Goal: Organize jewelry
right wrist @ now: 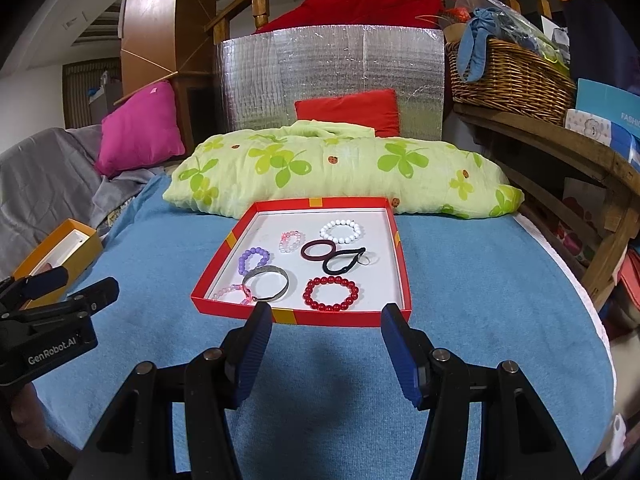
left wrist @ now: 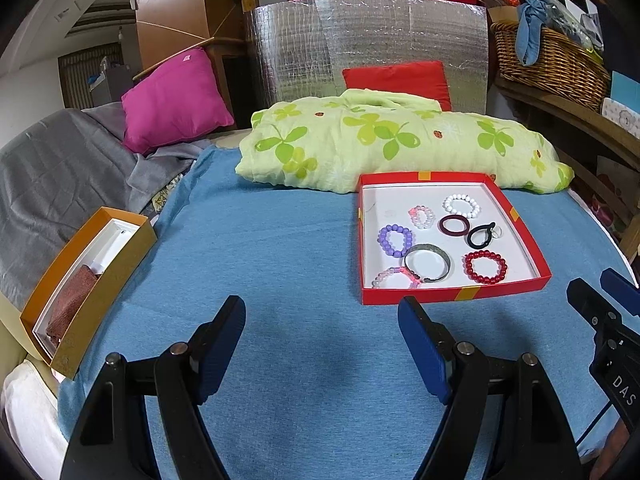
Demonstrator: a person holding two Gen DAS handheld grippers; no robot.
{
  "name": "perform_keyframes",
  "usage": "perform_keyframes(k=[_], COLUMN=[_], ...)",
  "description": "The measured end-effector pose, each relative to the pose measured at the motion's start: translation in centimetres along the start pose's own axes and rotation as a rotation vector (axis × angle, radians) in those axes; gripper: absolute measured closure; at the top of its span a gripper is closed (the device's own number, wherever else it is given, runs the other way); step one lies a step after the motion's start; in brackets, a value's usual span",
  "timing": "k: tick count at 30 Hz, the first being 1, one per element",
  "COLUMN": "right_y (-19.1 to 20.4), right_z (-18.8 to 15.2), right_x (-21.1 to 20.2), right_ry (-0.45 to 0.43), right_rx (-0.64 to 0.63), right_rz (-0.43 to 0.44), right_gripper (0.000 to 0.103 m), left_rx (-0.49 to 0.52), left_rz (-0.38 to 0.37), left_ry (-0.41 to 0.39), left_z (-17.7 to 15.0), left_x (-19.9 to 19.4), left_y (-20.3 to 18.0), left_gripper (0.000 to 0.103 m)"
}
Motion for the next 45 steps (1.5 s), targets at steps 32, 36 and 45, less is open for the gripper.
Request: perform_keyframes(k=[32,36,45], right_y=[-0.02,-0.02,-0.05], right_z=[0.09,0.08,0.06], right_x=[0.07,0.07,0.16], right_ry=[0.003,0.003,0.005], right_rx=[0.006,0.007,0.003], right_rz=[0.008,0.008,0.007], right_gripper=[0.042,0.042,0.042], left_rx=[0.004,0.006,0.006], left_rz=[-0.007,-0.007,-0.007], left_ry=[0.009,0.008,0.010], left_z=[-0.09,-0.08,-0.12], left_x=[-0.01,-0.02,0.09], left_y=[-0.14,-0.15,-0.16], left_gripper=[0.024,0.024,0.024])
Point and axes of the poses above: each gripper's, at about its wrist camera, not at the fingertips, and x roughly the way its jaws point, y to its left, z to its top, the point moved 10 cm from there along x, roughly the way its jaws point, and after that the axes turned 14 degrees about -x, right-handed, at the moved point
